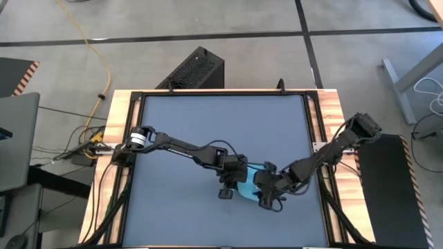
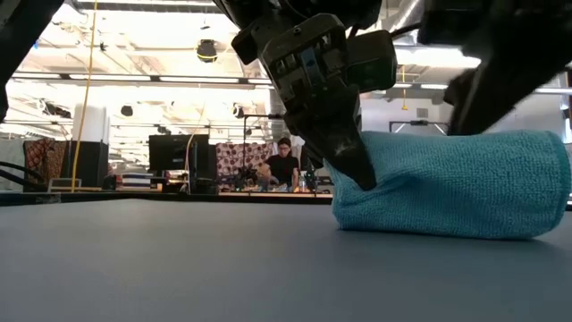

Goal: Roll towel
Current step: Roll the blue microfiber towel

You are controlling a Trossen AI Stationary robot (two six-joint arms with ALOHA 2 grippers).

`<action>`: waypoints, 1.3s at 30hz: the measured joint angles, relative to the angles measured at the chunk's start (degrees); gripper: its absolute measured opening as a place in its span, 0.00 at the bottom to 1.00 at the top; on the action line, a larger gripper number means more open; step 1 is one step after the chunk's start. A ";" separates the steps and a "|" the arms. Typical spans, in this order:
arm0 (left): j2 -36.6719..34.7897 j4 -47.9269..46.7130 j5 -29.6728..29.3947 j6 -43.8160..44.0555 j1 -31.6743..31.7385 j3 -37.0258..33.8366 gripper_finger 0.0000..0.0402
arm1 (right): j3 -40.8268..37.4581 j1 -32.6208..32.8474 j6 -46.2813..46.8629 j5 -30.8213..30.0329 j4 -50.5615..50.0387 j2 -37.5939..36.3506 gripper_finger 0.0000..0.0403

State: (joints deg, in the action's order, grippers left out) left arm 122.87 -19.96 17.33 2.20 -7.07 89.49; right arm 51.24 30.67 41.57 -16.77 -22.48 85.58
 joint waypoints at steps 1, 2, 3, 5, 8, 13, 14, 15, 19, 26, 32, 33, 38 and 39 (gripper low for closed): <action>0.00 0.00 0.01 -0.01 0.00 0.00 0.03 | -0.75 0.40 0.94 0.00 0.87 0.00 0.67; 0.00 0.00 0.01 -0.02 0.00 0.00 0.03 | -1.47 0.79 1.84 0.00 1.83 0.00 0.67; 0.00 0.01 0.01 -0.04 0.00 0.00 0.03 | -2.04 1.11 2.50 -0.07 2.44 0.00 0.67; 0.00 -0.01 0.01 -0.14 -0.02 0.00 0.03 | -2.87 1.65 3.86 -0.52 2.32 0.00 0.67; 0.00 -0.01 0.03 -0.48 -0.02 0.00 0.03 | -3.30 1.84 5.50 -1.08 3.11 0.00 0.67; 0.00 0.08 0.18 -0.55 0.00 0.00 0.03 | -3.32 2.08 6.20 -1.30 6.18 1.34 0.67; 0.00 0.15 0.21 -0.55 0.00 0.00 0.03 | -3.32 2.39 6.20 -1.32 6.88 2.29 0.67; 0.00 0.19 0.21 -0.53 0.00 0.00 0.03 | -3.34 2.66 6.19 -1.16 7.82 3.70 0.67; 0.00 0.12 0.21 -0.30 0.00 0.00 0.03 | -3.25 3.70 7.81 1.44 13.33 9.55 0.67; 0.00 -0.03 2.70 0.18 -0.02 0.00 0.03 | 0.00 3.64 9.95 0.69 5.80 12.20 0.63; 0.00 -0.13 3.21 0.61 0.02 0.00 0.03 | 1.15 3.33 10.05 0.52 3.16 12.20 0.35; 0.00 -0.29 3.55 0.61 0.04 0.00 0.03 | 1.42 3.49 10.03 0.51 3.21 12.20 0.29; 0.00 -0.87 7.38 0.39 0.64 0.00 0.03 | 2.85 4.80 7.65 1.03 3.31 12.20 0.08; 0.00 -1.02 8.55 0.37 0.92 0.00 0.03 | 3.02 5.12 7.70 1.16 3.45 12.20 0.08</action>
State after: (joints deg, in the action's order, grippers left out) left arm 122.87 -20.97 25.88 2.57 -6.15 89.49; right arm 54.26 35.80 49.27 -15.61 -19.03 97.78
